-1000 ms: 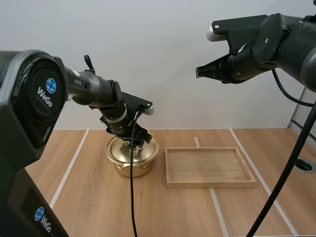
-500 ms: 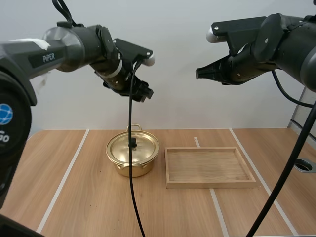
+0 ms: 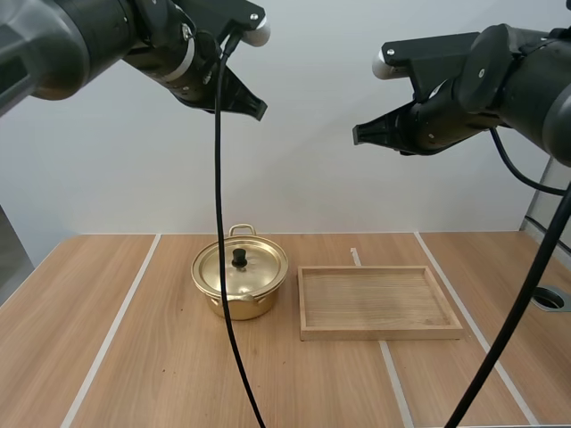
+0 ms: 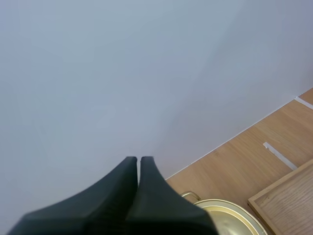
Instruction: Open the pot, put the grape inside, and close it
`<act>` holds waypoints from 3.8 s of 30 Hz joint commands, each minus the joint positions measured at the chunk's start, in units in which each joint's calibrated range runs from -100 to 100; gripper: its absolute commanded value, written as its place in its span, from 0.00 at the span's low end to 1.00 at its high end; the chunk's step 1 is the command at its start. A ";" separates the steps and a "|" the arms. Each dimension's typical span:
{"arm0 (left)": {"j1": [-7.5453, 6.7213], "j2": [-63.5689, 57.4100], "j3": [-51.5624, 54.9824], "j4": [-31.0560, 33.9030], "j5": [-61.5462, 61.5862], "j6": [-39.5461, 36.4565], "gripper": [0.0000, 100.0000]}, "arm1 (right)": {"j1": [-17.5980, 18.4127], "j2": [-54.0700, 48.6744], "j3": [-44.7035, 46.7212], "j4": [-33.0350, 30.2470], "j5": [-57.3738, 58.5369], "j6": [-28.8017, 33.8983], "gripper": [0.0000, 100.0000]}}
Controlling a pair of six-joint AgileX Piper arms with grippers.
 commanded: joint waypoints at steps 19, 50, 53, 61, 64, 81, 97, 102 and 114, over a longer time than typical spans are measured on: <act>-0.10 -13.87 15.41 23.25 -21.44 -31.53 0.00 | -0.26 -5.58 9.15 4.91 -15.41 0.10 0.00; -0.10 -59.07 62.52 48.69 -15.98 -56.51 0.00 | -0.12 -41.82 37.88 1.35 -11.34 -2.90 0.00; -0.10 -61.67 68.87 50.22 -17.52 -56.61 0.00 | -0.12 -43.00 38.68 1.35 -11.02 -2.90 0.00; 0.99 -64.04 77.68 52.45 -28.66 -59.77 0.00 | -0.12 -44.51 48.43 1.19 -17.27 -5.35 0.00; 1.80 -64.04 80.03 52.45 -34.22 -62.14 0.00 | -0.20 -44.57 50.41 1.19 -18.73 -7.05 0.00; 1.91 -64.04 85.76 50.27 -40.20 -63.16 0.00 | -0.20 -44.57 52.75 1.92 -25.71 -7.05 0.00; 1.91 -64.04 85.76 50.27 -40.20 -63.16 0.00 | -0.20 -44.57 58.39 2.96 -34.54 -8.15 0.00; 1.91 -64.04 85.76 46.74 -47.37 -64.33 0.00 | 0.06 -44.93 65.85 2.85 -45.76 -11.10 0.00; 1.91 -64.04 85.76 26.05 -63.61 -45.83 0.00 | 1.36 -50.14 69.84 2.85 -43.67 -11.10 0.00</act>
